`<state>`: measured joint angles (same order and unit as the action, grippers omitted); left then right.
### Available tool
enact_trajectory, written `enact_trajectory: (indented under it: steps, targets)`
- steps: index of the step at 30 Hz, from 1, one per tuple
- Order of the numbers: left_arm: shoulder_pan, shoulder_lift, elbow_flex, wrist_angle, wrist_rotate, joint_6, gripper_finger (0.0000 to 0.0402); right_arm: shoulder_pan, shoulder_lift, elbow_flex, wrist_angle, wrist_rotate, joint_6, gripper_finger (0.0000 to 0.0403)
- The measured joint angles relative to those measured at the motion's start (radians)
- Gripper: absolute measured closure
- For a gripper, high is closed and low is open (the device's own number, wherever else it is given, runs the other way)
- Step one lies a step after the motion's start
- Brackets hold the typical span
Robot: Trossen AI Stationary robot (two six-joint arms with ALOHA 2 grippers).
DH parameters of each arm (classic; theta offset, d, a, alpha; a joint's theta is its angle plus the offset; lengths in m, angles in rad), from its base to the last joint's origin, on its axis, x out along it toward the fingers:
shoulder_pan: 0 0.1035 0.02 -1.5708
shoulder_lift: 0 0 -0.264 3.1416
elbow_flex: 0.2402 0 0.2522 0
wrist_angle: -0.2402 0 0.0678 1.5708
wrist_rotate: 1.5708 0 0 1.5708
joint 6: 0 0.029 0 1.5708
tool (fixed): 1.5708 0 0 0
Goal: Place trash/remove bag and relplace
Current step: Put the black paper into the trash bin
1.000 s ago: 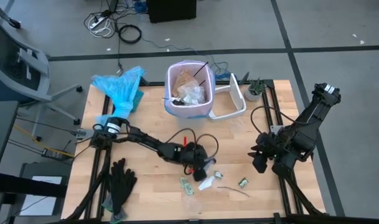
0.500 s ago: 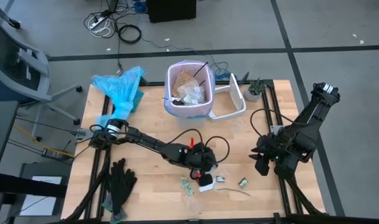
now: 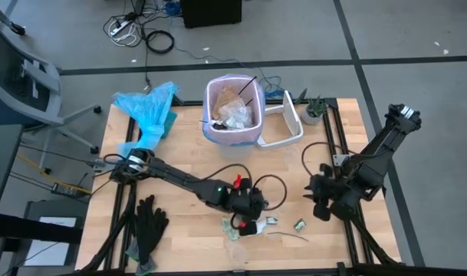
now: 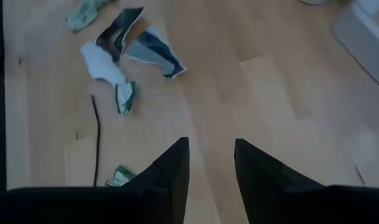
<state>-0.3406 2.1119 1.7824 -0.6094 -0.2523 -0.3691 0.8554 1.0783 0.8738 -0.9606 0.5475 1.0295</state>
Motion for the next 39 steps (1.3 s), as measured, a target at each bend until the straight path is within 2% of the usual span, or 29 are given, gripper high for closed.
enact_trajectory:
  steps: [4, 8, 16, 22, 28, 32, 35, 39]
  targets:
    - [-0.035, -0.028, -0.028, -0.011, -0.067, -0.006, 0.0395, -0.073, 0.082, -0.001, 0.114, -0.069, -0.168, 0.0289]
    - [-0.065, -0.039, -0.064, -0.016, -0.064, -0.024, 0.0395, -0.163, 0.183, -0.001, 0.23, -0.167, -0.308, 0.0289]
    - [-0.101, -0.06, -0.156, 0.019, -0.043, -0.085, 0.0396, -0.295, 0.359, -0.001, 0.402, -0.297, -0.46, 0.0286]
    - [-0.127, -0.174, -0.374, 0.202, -0.046, -0.164, 0.0396, -0.336, 0.438, -0.001, 0.514, -0.326, -0.565, 0.0286]
    - [-0.178, -0.332, -0.618, 0.359, -0.108, -0.282, 0.0396, -0.391, 0.495, -0.001, 0.613, -0.372, -0.627, 0.0287]
    - [-0.209, -0.423, -0.74, 0.378, -0.149, -0.354, 0.0396, -0.431, 0.536, 0.0, 0.663, -0.386, -0.693, 0.0286]
    - [-0.231, -0.489, -0.812, 0.379, -0.156, -0.402, 0.0396, -0.465, 0.577, 0.0, 0.706, -0.454, -0.724, 0.0287]
    - [-0.252, -0.553, -0.879, 0.37, -0.158, -0.43, 0.0396, -0.492, 0.636, 0.0, 0.746, -0.463, -0.748, 0.0285]
